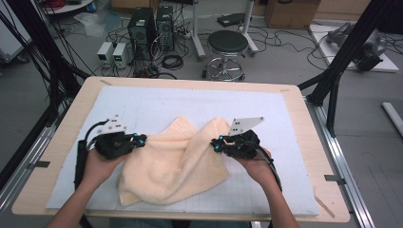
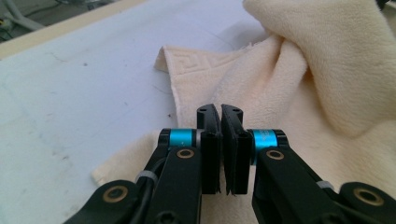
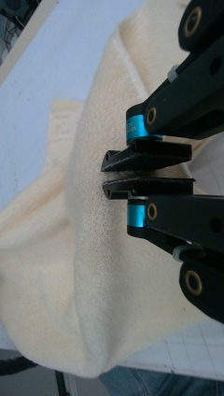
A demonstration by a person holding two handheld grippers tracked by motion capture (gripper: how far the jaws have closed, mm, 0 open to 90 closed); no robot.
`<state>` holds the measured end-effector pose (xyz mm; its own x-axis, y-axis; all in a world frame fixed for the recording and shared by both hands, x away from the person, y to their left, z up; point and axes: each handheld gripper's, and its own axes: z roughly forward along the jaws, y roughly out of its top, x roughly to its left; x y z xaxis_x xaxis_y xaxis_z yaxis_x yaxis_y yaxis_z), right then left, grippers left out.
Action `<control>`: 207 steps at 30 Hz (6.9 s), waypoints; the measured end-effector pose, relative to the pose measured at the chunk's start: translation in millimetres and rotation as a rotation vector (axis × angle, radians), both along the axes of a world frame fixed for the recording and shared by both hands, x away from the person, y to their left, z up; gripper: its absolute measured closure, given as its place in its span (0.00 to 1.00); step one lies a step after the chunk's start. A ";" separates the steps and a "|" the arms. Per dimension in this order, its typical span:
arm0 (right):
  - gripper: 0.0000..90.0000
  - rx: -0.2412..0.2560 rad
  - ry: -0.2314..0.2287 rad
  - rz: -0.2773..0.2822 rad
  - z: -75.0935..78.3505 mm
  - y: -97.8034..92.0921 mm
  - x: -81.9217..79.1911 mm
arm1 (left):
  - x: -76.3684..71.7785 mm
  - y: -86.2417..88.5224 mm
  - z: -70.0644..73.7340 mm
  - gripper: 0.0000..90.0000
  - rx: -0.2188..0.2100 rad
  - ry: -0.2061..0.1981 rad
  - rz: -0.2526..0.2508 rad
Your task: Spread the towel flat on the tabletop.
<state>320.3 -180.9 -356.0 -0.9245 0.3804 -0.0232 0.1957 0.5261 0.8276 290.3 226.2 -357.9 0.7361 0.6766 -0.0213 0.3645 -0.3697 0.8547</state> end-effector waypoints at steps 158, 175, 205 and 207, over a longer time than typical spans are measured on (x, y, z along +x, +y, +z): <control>0.93 -0.056 0.047 -0.069 -19.6 -31.6 -5.6 | 8.7 -16.5 -33.9 0.96 0.003 0.070 -0.008; 0.93 0.000 -0.026 -0.064 14.3 -31.6 -15.0 | -1.7 -4.2 1.0 0.96 -0.105 0.012 -0.017; 0.60 -0.017 -0.043 -0.309 88.8 -16.9 119.7 | 143.9 -37.0 76.8 0.76 -0.045 -0.058 0.212; 0.60 -0.055 -0.041 -0.276 71.0 -11.3 110.2 | 136.5 -33.9 56.9 0.73 -0.015 -0.030 0.190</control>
<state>430.5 -192.2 -285.0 -0.7840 0.6147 -0.0858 0.3050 0.5020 0.8093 426.8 192.3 -301.0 0.5953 0.8034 -0.0118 0.4006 -0.2841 0.8711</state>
